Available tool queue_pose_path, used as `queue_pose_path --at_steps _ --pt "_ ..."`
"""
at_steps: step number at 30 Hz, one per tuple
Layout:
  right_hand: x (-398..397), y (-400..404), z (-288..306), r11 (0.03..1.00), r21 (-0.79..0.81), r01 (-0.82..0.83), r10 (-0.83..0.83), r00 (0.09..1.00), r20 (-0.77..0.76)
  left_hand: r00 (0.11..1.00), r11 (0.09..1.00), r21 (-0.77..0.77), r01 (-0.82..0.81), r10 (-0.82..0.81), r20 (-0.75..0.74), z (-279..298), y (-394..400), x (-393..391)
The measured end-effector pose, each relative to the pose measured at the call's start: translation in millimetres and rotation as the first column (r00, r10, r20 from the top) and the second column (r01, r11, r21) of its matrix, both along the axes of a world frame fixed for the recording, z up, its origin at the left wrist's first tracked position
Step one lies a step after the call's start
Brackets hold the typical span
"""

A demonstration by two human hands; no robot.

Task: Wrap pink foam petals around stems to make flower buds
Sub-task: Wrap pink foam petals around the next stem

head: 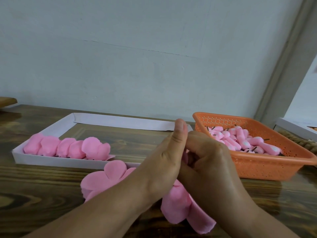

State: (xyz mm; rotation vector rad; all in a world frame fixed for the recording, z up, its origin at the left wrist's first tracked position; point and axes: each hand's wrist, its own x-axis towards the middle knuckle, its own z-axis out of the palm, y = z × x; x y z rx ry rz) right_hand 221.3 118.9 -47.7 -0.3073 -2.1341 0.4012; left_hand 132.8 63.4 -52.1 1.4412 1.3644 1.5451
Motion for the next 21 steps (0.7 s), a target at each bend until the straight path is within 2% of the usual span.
queue_pose_path --at_steps 3,6,7,9,11,13,16,19,21 --pt "5.1 8.5 7.8 0.984 -0.172 -0.041 0.042 0.999 0.003 0.998 0.998 -0.024 0.062 -0.062 0.027 5.2 -0.5 -6.5" --pt "14.1 29.3 15.5 0.934 -0.358 0.006 -0.003 1.0 0.011 0.992 0.983 -0.141 -0.12 0.122 0.008 1.4 5.4 -20.8" --pt "17.7 37.1 16.8 0.917 -0.398 0.022 -0.023 1.0 0.002 0.978 0.961 -0.182 -0.208 0.202 -0.05 -0.8 8.0 -27.0" --pt "24.0 50.2 18.5 0.898 -0.436 0.057 -0.067 0.998 -0.006 0.913 0.909 -0.215 -0.358 0.292 -0.287 -4.9 12.3 -40.7" --pt "26.9 59.3 17.8 0.892 -0.441 0.099 -0.107 0.994 0.008 0.785 0.859 -0.238 -0.453 0.258 -0.564 -9.8 14.9 -55.7" --pt "28.2 65.7 15.8 0.884 -0.451 0.125 -0.126 0.992 0.028 0.707 0.819 -0.329 -0.471 0.127 -0.696 -13.8 14.3 -63.6" --pt "28.8 71.4 11.2 0.879 -0.451 0.158 -0.135 0.987 0.084 0.708 0.78 -0.443 -0.442 0.0 -0.706 -13.1 13.4 -61.2" --pt "28.6 74.9 7.6 0.878 -0.444 0.178 -0.139 0.983 0.12 0.628 0.802 -0.373 -0.467 0.004 -0.778 -15.5 17.5 -57.9" --pt "28.2 75.7 6.7 0.877 -0.445 0.183 -0.141 0.982 0.125 0.629 0.813 -0.353 -0.462 0.02 -0.777 -18.0 17.9 -56.0"
